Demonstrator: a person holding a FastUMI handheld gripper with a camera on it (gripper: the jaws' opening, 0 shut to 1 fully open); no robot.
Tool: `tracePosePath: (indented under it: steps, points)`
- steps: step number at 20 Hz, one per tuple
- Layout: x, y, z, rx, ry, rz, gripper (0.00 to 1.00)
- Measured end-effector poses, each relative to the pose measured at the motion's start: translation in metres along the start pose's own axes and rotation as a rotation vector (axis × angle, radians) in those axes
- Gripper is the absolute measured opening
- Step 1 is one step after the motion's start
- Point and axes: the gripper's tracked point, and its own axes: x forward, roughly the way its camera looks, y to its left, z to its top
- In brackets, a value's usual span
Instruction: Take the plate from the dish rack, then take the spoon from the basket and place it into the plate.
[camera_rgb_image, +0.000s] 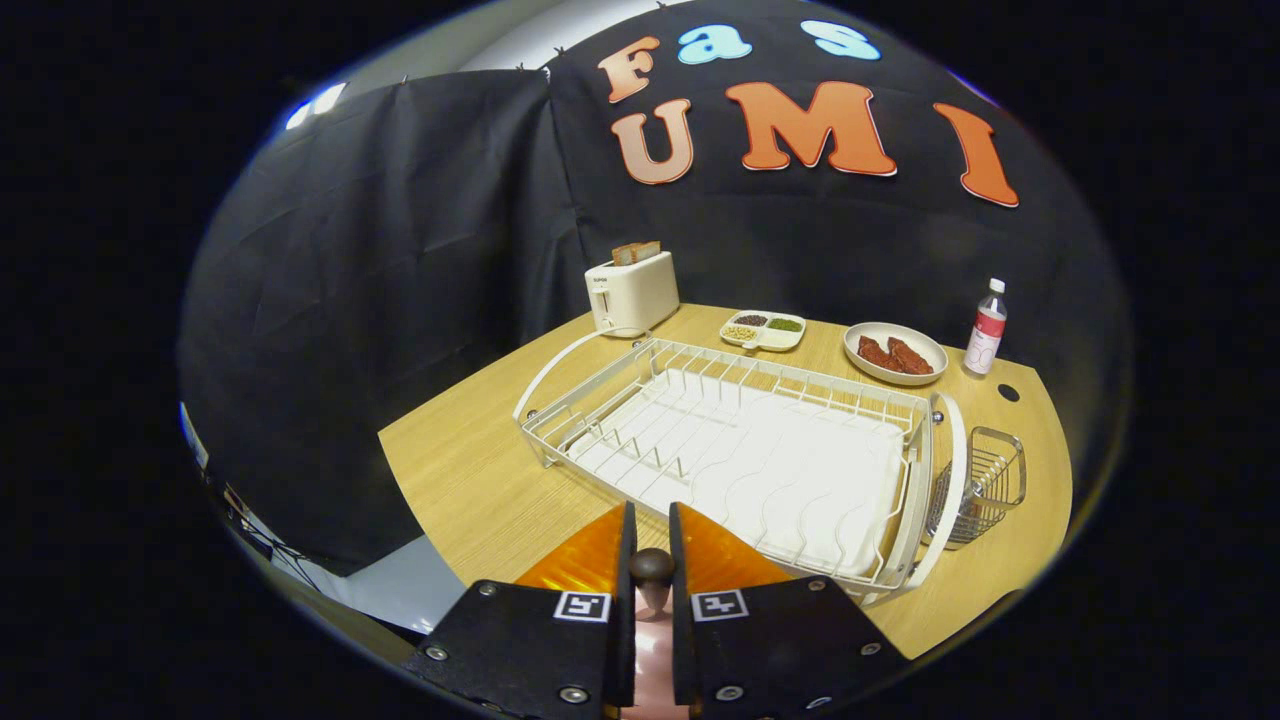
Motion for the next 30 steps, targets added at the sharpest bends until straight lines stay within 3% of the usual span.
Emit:
tracePosePath:
  steps: [7,12,15,18,22,24,25,27,30]
  points:
    - [-0.032,-0.023,-0.041,-0.019,0.100,-0.040,0.19]
    - [-0.037,-0.042,-0.059,0.094,0.131,-0.069,0.24]
    - [-0.041,-0.070,-0.068,0.053,0.171,-0.168,0.35]
    - [-0.044,-0.079,-0.064,0.037,0.165,-0.203,0.43]
    - [-0.051,-0.092,-0.034,0.030,0.107,-0.261,0.56]
    - [-0.058,-0.099,-0.009,0.037,0.061,-0.292,0.69]
    - [-0.063,-0.103,0.008,0.040,0.028,-0.308,0.80]
    - [-0.073,-0.108,0.040,0.040,-0.037,-0.333,0.88]
    - [-0.091,-0.116,0.086,0.030,-0.143,-0.372,0.92]
